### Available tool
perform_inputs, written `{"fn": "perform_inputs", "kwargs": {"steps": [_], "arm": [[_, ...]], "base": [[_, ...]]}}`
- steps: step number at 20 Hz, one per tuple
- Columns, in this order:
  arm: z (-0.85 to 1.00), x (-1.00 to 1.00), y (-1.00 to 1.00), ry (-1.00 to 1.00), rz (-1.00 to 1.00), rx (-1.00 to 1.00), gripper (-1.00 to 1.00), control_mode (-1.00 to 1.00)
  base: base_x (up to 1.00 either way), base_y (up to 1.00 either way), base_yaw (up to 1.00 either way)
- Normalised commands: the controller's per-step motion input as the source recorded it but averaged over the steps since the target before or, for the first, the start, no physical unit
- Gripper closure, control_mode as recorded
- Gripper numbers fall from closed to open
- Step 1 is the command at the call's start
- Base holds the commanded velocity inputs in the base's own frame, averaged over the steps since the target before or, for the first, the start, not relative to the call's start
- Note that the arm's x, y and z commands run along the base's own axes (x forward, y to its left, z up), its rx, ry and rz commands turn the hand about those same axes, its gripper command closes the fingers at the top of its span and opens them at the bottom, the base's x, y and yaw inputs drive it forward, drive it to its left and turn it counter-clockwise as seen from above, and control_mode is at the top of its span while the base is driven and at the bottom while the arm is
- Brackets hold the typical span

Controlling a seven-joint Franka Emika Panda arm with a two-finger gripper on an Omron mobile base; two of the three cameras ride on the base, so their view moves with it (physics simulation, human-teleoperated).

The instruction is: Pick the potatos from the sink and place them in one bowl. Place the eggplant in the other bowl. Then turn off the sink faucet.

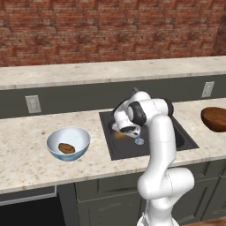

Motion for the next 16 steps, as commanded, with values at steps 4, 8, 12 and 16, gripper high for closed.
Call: {"fn": "perform_inputs", "kwargs": {"steps": [4, 8, 12, 16], "arm": [[-0.40, 0.00, 0.01, 0.19, -0.04, 0.00, 1.00, -1.00], [-0.09, 0.00, 0.00, 0.06, -0.01, 0.00, 1.00, -1.00], [0.00, -0.06, -0.02, 0.00, 0.00, 0.00, 1.00, -1.00], [0.04, -0.48, -0.26, -0.01, 0.00, 0.00, 1.00, -1.00]], "base": [[0.00, 0.00, 0.00], [0.00, 0.00, 0.00], [0.00, 0.00, 0.00], [0.00, 0.00, 0.00]]}}
